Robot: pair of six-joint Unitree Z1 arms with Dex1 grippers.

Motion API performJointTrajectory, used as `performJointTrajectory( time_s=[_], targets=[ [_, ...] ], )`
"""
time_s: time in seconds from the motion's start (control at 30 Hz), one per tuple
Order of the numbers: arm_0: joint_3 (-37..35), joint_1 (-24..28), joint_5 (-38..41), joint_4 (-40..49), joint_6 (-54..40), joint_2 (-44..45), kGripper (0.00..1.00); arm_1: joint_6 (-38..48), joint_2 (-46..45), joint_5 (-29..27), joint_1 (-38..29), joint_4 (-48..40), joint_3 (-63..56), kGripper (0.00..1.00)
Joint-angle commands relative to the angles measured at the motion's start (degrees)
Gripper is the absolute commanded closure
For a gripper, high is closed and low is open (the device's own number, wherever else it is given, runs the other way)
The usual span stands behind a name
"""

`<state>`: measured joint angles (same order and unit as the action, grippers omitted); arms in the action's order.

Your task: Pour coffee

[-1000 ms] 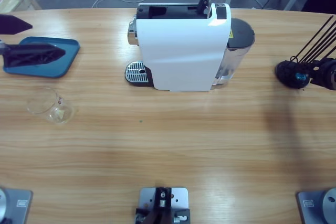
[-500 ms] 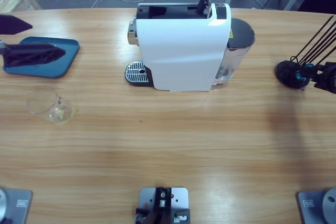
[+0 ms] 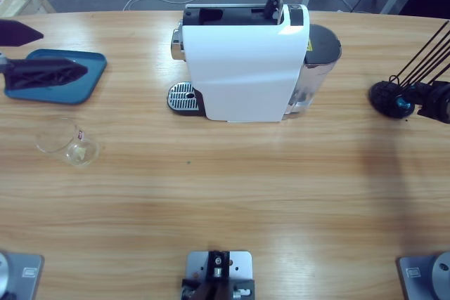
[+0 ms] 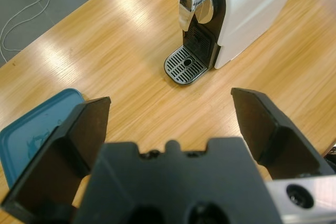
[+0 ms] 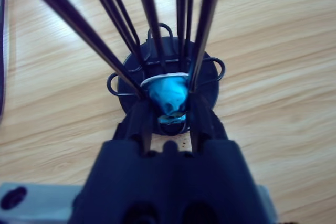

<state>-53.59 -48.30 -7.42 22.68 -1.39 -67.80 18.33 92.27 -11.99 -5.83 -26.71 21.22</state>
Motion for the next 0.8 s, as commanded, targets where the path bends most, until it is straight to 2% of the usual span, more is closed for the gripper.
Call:
performJointTrajectory(
  time_s=[0.03, 0.33, 0.43, 0.8],
  targets=[
    [2.0, -0.4, -0.5, 0.8, 0.9, -1.2, 0.009, -1.5, 1.9, 0.9, 0.6, -1.6, 0.3, 1.0],
    [2.5, -0.4, -0.5, 0.8, 0.9, -0.8, 0.013, -1.6, -1.1, 0.9, 0.6, 0.5, 1.3, 1.0],
    [2.5, -0.4, -0.5, 0.8, 0.9, -0.9, 0.013, -2.4, -5.1, 0.3, 0.6, 5.6, 2.7, 1.0],
    [4.5, -0.4, -0.4, 0.3, 2.0, -0.2, 0.013, -4.2, -19.7, -2.0, 0.6, 25.7, 19.5, 1.0]
  ],
)
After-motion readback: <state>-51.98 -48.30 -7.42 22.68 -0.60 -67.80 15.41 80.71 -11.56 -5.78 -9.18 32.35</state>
